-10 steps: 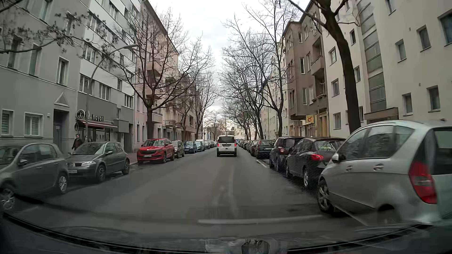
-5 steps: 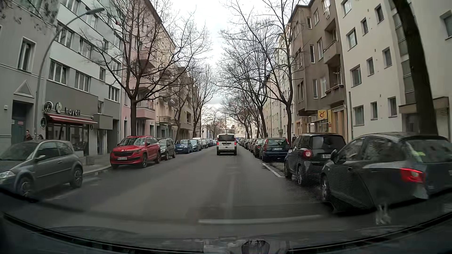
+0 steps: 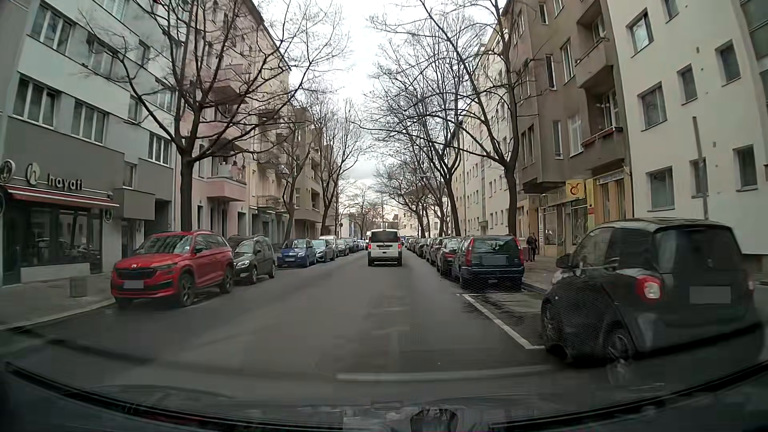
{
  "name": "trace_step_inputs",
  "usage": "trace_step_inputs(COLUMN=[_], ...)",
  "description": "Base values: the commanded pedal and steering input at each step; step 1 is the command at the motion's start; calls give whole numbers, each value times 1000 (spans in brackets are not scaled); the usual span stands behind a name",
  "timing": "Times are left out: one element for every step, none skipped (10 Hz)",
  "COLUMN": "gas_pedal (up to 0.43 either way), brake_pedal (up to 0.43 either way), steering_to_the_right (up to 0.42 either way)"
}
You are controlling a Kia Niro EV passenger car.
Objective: Follow the waypoints while adhering to traffic rules and regulations
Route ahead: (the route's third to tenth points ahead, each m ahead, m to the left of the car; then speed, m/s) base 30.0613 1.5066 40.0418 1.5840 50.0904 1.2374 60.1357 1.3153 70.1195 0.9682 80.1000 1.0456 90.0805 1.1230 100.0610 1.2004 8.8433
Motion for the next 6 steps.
trace_step_inputs(gas_pedal=[8, 8, 8, 8, 8, 8], brake_pedal=[12, 12, 12, 12, 12, 12], steering_to_the_right=[0, 0, 0, 0, 0, 0])
